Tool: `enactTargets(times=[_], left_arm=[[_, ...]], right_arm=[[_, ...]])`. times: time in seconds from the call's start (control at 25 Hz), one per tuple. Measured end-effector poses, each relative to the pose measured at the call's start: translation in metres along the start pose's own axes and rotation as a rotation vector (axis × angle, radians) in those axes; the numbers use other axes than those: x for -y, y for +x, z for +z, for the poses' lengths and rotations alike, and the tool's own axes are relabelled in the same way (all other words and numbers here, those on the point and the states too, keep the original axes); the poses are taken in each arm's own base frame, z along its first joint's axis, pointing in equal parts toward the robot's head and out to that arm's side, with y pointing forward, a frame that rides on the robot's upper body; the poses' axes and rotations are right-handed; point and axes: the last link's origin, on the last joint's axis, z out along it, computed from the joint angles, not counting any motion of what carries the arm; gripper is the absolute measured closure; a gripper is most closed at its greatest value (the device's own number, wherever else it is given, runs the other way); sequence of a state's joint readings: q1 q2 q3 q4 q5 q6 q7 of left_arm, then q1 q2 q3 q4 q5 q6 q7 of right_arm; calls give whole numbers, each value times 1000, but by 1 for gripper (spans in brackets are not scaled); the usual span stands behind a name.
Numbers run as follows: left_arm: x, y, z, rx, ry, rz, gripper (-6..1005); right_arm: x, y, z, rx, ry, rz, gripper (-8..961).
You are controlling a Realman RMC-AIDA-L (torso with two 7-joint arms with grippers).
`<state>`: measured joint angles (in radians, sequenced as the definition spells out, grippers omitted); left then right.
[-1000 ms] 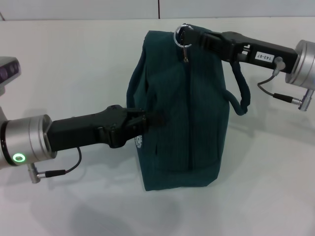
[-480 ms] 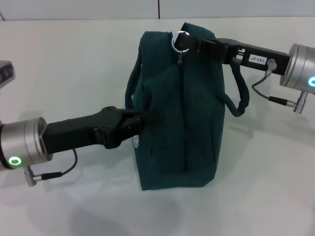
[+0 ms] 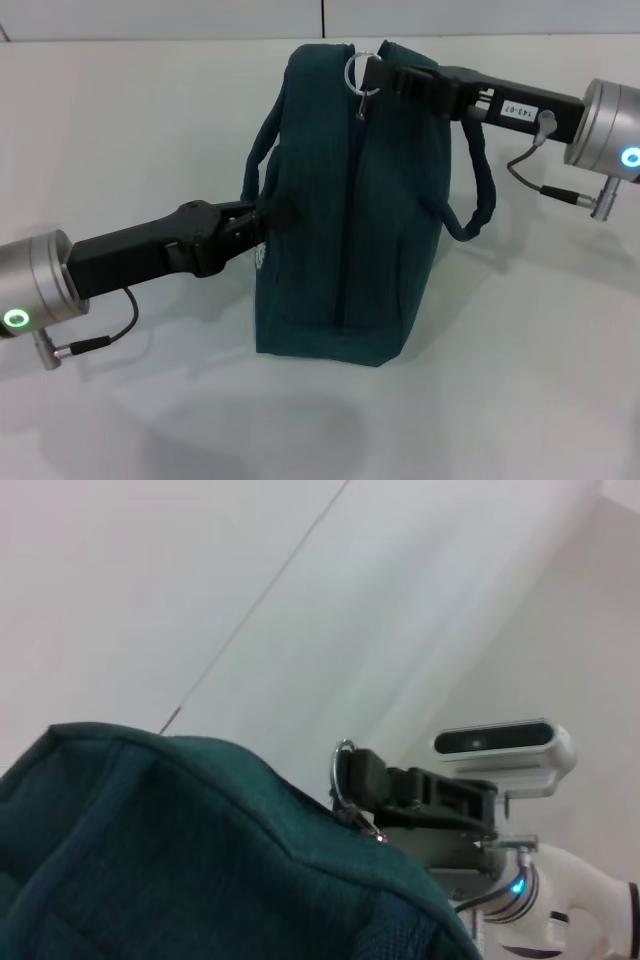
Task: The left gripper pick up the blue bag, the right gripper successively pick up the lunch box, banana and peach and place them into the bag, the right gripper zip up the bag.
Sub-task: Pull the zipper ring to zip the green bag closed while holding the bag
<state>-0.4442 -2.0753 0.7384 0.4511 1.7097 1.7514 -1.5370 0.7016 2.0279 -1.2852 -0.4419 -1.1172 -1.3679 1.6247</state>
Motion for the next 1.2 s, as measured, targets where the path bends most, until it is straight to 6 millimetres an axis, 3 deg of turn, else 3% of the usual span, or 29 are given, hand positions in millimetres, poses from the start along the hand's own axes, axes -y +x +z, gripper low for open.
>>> enactTargets(times=[0.68,1.2], left_arm=[[-1,-1,1,20,-9,4,950],[-12,-7,-19,4,-44,-19,949]], right_arm=[[10,-9,3,34,66,-26,901],[15,-10,3,39,100,-29,898]])
